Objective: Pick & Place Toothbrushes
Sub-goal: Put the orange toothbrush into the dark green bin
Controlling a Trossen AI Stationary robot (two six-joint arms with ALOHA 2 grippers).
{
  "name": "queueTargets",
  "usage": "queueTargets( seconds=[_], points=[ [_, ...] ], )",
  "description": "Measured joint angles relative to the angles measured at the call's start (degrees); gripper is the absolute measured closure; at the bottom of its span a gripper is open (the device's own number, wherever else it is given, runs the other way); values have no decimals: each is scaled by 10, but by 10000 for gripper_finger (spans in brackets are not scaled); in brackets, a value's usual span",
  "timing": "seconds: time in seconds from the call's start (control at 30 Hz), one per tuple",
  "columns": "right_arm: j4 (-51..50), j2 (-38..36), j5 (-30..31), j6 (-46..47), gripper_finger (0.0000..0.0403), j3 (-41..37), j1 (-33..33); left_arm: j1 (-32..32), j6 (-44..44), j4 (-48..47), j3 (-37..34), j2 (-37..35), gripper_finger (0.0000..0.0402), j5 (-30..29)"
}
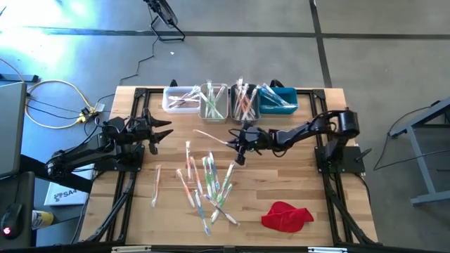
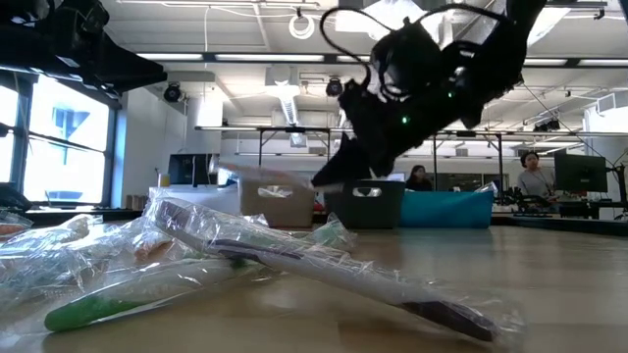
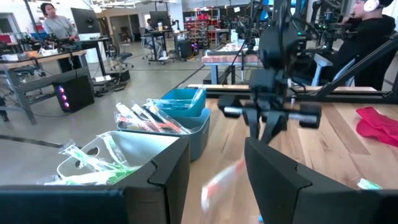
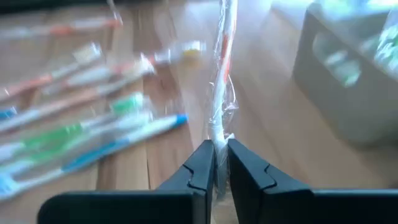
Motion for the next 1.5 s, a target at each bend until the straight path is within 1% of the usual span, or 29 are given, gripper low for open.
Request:
queueTargets(
  seconds=[0.17,0.23,0.3,0.53,0.67,0.8,0.87,1.07,1.2,1.37,1.5],
  points=[
    [-15,-54,1,-25,372,0,3,0,0,0,0,0,252,0],
    [-39,-83,8,-29,372,0,2,0,0,0,0,0,252,0],
    [-60,-109,35,-30,372,0,3,0,0,0,0,0,252,0],
    [-187,-211,152,-30,372,1,2,0,0,0,0,0,252,2],
    [-235,-254,202,-30,372,1,0,0,0,0,0,0,252,2],
    [-256,-274,244,-30,372,1,-9,0,0,0,0,0,252,2],
    [-269,-277,256,-30,372,1,-19,0,0,0,0,0,252,2],
    [-326,-278,246,-19,372,1,-77,0,0,0,0,0,252,2],
    [-342,-278,195,5,372,-1,-126,0,0,0,0,0,252,2],
    [-292,-278,117,11,372,-27,-182,0,0,0,0,0,252,2],
    [-217,-278,68,22,372,-74,-217,0,0,0,0,0,252,2]
  ],
)
